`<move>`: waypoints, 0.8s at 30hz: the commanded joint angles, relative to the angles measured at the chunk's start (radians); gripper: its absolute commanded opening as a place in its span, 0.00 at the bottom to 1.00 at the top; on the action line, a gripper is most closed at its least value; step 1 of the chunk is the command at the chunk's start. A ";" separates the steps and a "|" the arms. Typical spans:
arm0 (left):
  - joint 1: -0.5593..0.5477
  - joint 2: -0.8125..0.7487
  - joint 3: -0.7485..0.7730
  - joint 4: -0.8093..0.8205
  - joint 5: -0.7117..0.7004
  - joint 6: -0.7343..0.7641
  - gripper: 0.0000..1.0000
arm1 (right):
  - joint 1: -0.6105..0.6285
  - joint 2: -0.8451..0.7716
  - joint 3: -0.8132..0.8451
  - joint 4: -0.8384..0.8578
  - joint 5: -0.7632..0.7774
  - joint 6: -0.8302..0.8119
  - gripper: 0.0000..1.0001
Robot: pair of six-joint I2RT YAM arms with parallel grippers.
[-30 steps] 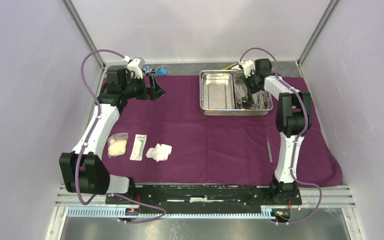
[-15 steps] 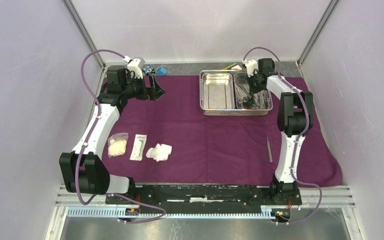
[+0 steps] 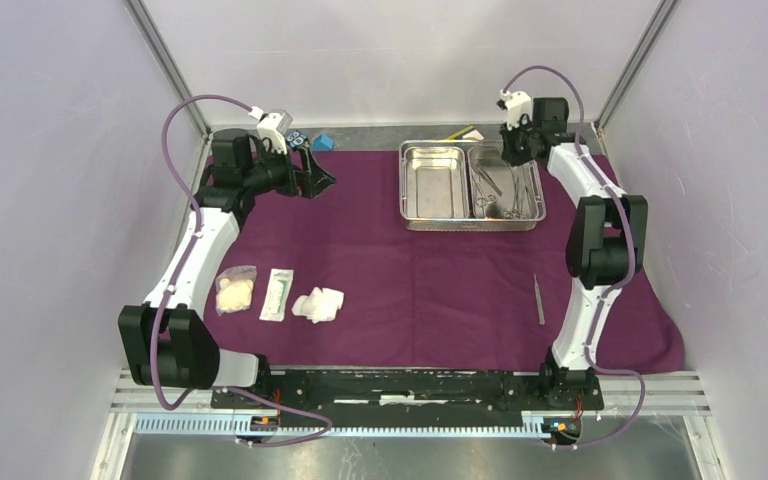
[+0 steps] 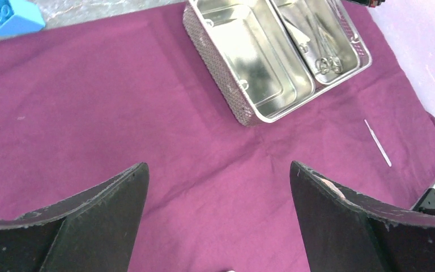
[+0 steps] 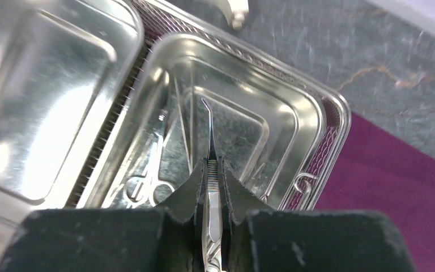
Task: Open and lay out the surgical kit
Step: Pick up the medical item from the container, then place the medical item in the surgical kit.
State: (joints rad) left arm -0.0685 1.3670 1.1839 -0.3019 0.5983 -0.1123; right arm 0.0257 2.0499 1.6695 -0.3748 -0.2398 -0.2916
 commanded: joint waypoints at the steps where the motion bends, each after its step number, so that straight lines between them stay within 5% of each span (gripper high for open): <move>1: -0.018 0.007 0.025 0.092 0.118 0.005 1.00 | -0.001 -0.123 0.026 0.061 -0.123 0.069 0.00; 11: -0.145 0.058 0.087 0.173 0.192 -0.004 0.98 | 0.026 -0.344 -0.169 0.206 -0.475 0.220 0.00; 24: -0.325 0.153 0.160 0.295 0.241 -0.148 0.94 | 0.238 -0.500 -0.491 0.560 -0.748 0.464 0.00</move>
State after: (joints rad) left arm -0.3634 1.5066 1.3106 -0.0875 0.8188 -0.2001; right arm 0.2413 1.6108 1.2373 -0.0113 -0.8703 0.0437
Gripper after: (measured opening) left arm 0.944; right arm 0.112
